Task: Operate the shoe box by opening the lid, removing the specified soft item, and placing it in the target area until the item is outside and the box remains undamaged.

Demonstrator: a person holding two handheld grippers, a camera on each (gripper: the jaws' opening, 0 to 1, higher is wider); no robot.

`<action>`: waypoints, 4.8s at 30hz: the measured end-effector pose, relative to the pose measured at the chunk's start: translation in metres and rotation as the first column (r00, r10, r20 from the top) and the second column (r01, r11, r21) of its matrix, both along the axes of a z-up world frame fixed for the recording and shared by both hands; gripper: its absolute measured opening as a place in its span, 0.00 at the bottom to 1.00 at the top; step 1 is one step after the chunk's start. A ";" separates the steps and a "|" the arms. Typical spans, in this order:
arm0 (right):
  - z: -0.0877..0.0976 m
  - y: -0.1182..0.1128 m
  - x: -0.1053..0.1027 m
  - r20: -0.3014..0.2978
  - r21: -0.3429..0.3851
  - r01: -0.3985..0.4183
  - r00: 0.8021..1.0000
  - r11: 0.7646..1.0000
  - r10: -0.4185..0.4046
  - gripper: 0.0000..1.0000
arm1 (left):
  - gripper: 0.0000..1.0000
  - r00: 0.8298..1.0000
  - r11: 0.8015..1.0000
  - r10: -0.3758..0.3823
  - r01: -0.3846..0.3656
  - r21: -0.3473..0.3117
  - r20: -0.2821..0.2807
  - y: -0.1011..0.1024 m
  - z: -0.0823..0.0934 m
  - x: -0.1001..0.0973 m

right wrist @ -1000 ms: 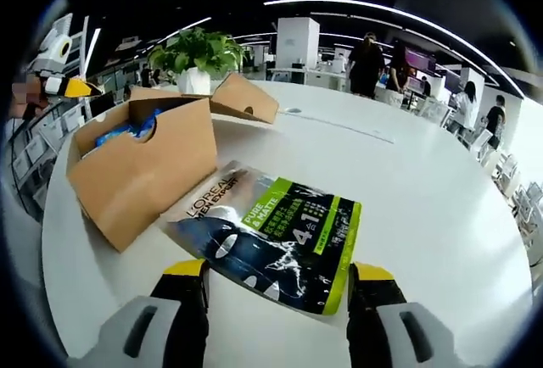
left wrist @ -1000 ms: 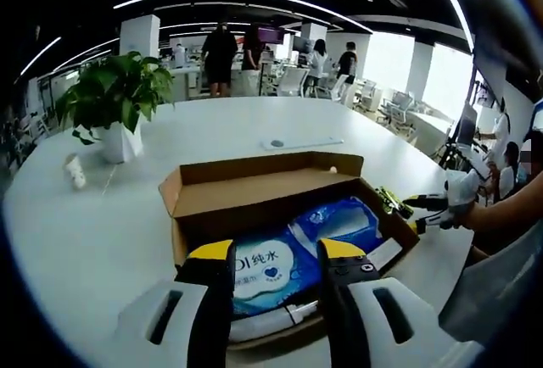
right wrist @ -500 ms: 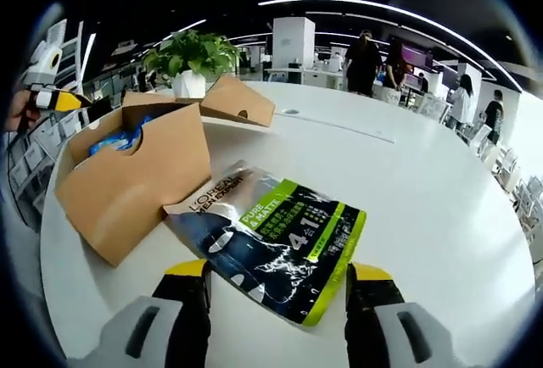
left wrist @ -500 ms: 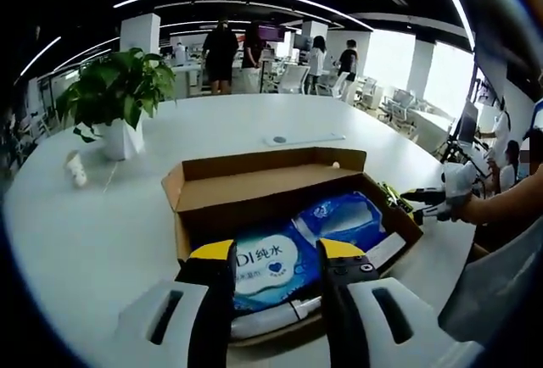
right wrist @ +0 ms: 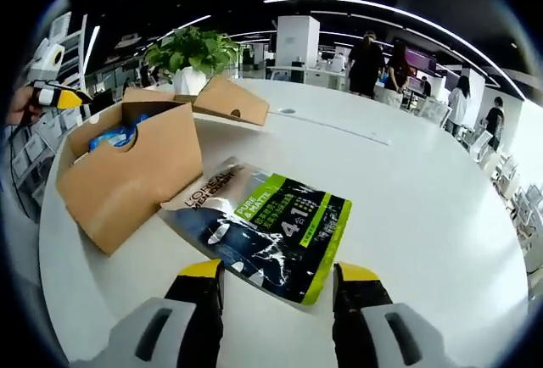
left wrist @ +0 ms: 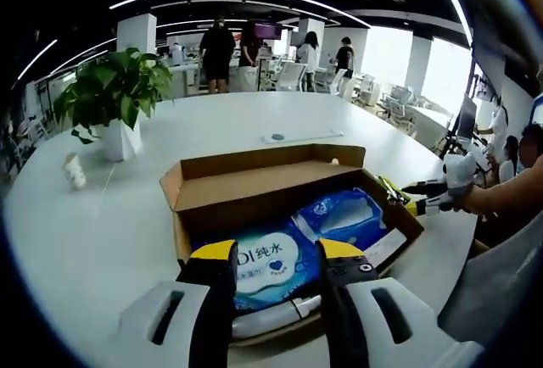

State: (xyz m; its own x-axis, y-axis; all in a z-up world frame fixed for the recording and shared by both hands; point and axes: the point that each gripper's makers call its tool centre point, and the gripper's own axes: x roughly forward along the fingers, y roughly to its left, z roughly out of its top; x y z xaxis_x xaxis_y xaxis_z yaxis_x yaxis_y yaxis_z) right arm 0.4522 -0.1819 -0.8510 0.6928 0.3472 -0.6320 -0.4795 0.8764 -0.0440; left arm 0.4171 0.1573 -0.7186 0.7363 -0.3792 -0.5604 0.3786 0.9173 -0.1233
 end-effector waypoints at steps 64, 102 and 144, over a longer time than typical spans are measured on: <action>0.110 0.094 0.005 0.204 -0.034 -0.370 0.907 0.928 0.369 0.48 | 0.35 0.975 0.971 0.187 -0.165 0.176 -0.120 0.073 -0.040 -0.018; 0.091 0.175 0.019 0.171 -0.130 -0.514 0.830 0.848 0.530 0.22 | 0.03 0.910 0.944 0.331 -0.318 0.091 -0.252 0.083 -0.060 -0.030; 0.077 0.195 0.027 0.101 -0.207 -0.516 0.834 0.831 0.543 0.00 | 0.02 0.888 0.930 0.366 -0.359 0.078 -0.278 0.089 -0.067 -0.024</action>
State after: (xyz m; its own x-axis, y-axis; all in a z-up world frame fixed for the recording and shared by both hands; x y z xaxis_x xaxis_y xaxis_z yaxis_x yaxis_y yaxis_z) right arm 0.4794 0.0130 -0.7739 0.5223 0.5883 -0.6173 -0.8435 0.4625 -0.2729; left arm 0.3930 0.2466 -0.7856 0.6293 -0.1004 -0.7706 -0.0287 0.9879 -0.1521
